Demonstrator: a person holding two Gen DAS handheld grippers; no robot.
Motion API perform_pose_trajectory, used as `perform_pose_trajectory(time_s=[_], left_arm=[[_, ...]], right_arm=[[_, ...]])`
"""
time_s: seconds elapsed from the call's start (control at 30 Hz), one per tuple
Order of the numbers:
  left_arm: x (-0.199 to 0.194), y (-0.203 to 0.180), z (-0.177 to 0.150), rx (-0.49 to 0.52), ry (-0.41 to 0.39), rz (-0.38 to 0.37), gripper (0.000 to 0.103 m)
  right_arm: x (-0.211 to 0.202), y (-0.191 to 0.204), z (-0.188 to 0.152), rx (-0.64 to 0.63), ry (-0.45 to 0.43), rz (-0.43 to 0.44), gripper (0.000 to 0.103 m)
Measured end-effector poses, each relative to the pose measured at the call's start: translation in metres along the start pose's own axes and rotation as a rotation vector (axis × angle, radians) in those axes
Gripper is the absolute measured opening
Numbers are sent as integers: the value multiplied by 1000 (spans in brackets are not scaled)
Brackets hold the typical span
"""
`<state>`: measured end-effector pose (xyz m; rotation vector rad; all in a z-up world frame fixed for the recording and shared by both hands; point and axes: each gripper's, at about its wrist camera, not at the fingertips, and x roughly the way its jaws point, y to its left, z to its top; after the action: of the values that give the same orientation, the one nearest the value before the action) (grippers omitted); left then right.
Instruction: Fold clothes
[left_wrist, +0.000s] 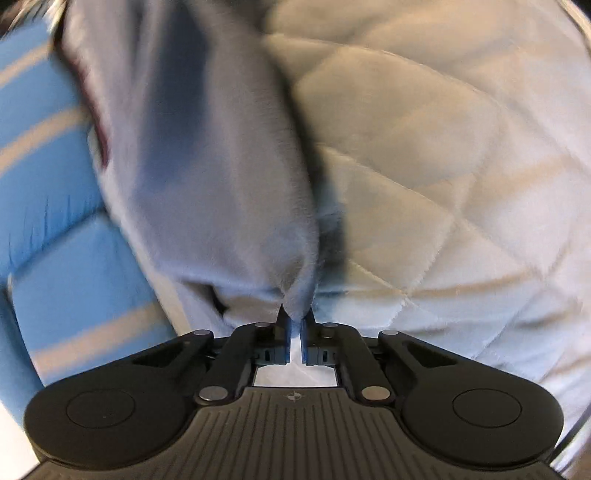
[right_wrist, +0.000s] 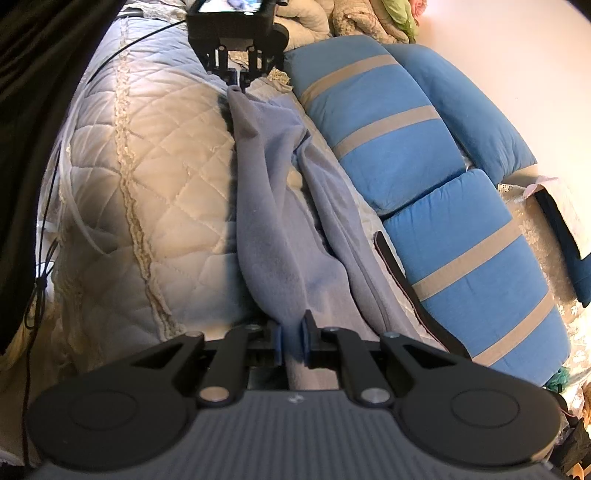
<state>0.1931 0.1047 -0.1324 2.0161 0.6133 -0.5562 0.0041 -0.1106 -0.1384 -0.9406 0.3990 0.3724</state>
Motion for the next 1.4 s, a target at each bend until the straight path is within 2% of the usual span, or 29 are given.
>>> perform_pose_trajectory(time_s=[0.2, 0.47, 0.6, 0.7, 0.77, 0.8, 0.87, 0.97, 1.03, 1.13, 1.17, 1.2, 1.27, 1.33, 1.4], left_arm=[[-33, -2, -8, -164, 75, 56, 4], [-67, -42, -15, -353, 88, 6, 4], [-76, -50, -17, -464, 79, 3, 7], [-79, -56, -22, -511, 115, 16, 9], [-79, -63, -27, -524, 157, 19, 18], [-81, -64, -32, -546, 171, 19, 32], [-84, -63, -44, -628, 178, 26, 45], [-86, -52, -66, -775, 177, 43, 58], [-86, -42, -85, -904, 169, 40, 62], [-77, -21, -129, -1288, 112, -70, 62], [-72, -15, -146, -1440, 82, -118, 62], [-68, -13, -163, -1590, 50, -154, 62], [-62, -18, -191, -1850, -14, -211, 62], [-43, -25, -215, -2057, -69, -266, 62], [-26, -35, -232, -2213, -78, -312, 62]], right_arm=[[-2, -1, -3, 8, 0, 11, 28], [-3, -4, 0, 30, -2, 24, 28], [-3, -2, 1, 22, -2, 27, 28], [-4, -2, 1, 22, -1, 31, 28], [-4, -1, 0, 19, -2, 31, 28], [-4, -1, 0, 17, -3, 29, 28], [-4, 0, 0, 12, -4, 28, 29], [-4, 0, 1, 7, -7, 27, 30], [-4, 0, 1, 6, -9, 28, 32], [-6, 2, 1, -5, -18, 28, 39], [-6, 4, 0, -12, -24, 23, 48], [-7, 6, 0, -24, -32, 13, 62], [-10, 10, 0, -47, -53, -3, 76], [-11, 13, 0, -64, -68, -1, 77], [-11, 15, -1, -81, -71, -6, 80]])
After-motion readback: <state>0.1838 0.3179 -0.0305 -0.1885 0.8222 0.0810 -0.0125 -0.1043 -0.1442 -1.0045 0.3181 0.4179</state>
